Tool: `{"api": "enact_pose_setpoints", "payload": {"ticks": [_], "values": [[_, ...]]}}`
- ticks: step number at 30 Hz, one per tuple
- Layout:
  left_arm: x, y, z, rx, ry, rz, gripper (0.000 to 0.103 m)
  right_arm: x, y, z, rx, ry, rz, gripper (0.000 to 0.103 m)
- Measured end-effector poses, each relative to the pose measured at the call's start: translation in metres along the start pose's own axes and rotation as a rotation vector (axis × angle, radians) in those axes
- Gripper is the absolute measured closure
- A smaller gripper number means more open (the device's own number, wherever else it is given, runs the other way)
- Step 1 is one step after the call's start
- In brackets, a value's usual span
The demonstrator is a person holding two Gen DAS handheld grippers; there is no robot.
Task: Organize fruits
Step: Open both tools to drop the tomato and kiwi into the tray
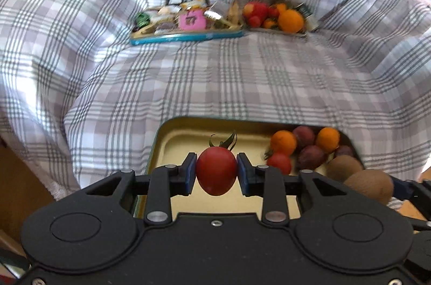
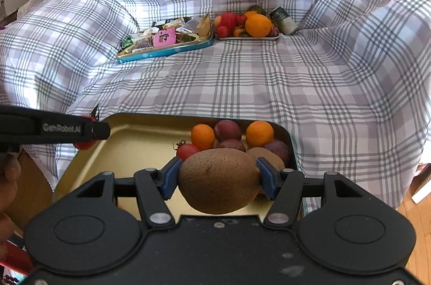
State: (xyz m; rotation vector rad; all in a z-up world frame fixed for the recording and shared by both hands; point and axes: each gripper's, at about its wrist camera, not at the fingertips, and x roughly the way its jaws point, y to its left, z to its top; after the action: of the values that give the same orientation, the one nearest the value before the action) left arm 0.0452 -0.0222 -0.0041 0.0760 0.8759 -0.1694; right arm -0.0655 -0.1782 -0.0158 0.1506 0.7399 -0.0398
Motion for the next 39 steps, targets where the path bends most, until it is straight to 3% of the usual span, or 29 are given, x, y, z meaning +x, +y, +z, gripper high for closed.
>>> {"api": "enact_pose_setpoints", "payload": {"ticks": [11,34,39], "values": [[0.01,0.004,-0.013,-0.02,0.043,0.052,0.061,0.004,0.004,-0.006,-0.008,0.028,0.001,0.04],[0.012,0.005,-0.014,-0.021,0.052,0.027,0.061,0.009,0.004,-0.007,-0.02,0.059,0.012,0.04],[0.01,0.001,-0.014,-0.003,0.037,0.022,0.061,0.0,0.008,-0.004,-0.034,0.005,0.017,0.042]]}}
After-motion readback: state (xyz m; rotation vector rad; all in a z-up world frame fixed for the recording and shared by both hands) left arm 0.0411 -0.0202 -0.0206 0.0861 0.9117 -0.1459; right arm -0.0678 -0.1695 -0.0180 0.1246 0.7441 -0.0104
